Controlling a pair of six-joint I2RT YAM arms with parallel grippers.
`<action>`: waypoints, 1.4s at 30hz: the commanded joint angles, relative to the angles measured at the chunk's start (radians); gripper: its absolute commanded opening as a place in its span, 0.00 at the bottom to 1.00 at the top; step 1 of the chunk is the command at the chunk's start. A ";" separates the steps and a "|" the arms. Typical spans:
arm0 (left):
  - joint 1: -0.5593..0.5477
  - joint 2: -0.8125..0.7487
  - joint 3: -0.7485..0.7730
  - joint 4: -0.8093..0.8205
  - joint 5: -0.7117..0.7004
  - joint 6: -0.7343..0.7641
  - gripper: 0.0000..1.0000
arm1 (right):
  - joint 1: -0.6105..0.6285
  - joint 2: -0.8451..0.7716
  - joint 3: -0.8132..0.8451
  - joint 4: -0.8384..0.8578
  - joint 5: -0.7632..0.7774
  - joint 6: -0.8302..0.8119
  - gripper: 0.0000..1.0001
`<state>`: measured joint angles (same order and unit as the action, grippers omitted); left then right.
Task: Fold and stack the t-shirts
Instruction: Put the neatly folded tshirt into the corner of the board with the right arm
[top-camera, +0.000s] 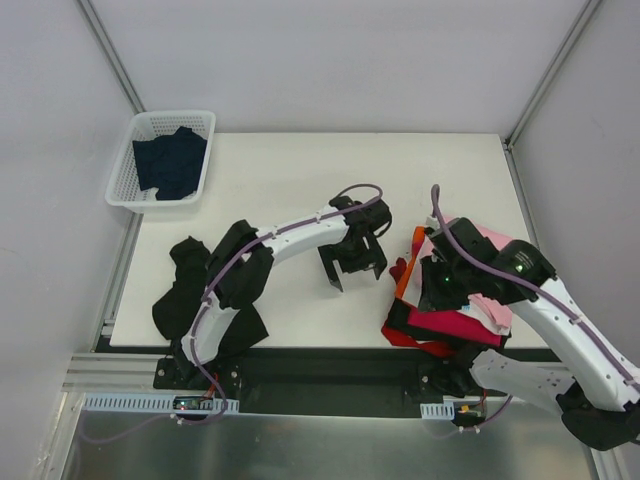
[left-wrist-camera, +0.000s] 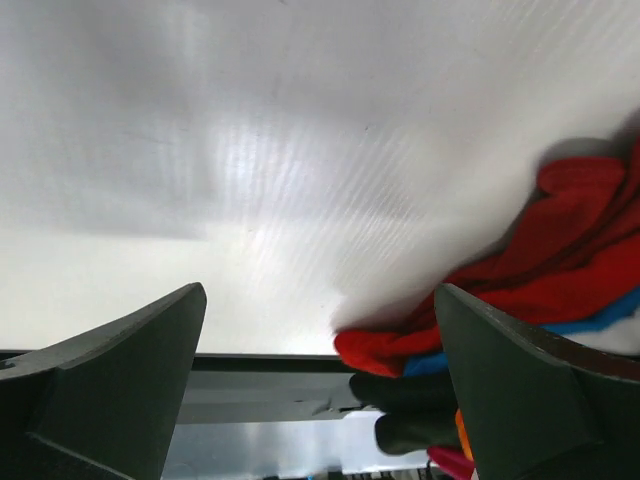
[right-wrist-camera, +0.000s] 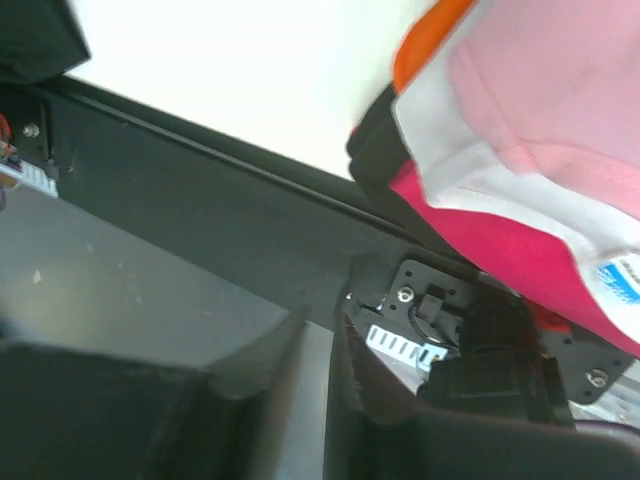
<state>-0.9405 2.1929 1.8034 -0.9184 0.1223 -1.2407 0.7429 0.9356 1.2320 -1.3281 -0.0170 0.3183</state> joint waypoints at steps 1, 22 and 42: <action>0.020 -0.186 -0.010 -0.152 -0.181 0.093 0.99 | -0.004 0.097 0.011 -0.064 -0.087 -0.048 0.07; 0.322 -0.877 -0.427 -0.310 -0.319 0.099 0.65 | 0.026 0.844 0.107 0.353 -0.288 -0.145 0.01; 0.325 -0.903 -0.496 -0.269 -0.273 0.161 0.66 | -0.007 0.925 -0.123 0.443 -0.307 -0.047 0.01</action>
<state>-0.6201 1.3323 1.3228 -1.1759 -0.1596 -1.0985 0.7479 1.9202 1.1694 -0.8867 -0.3050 0.2195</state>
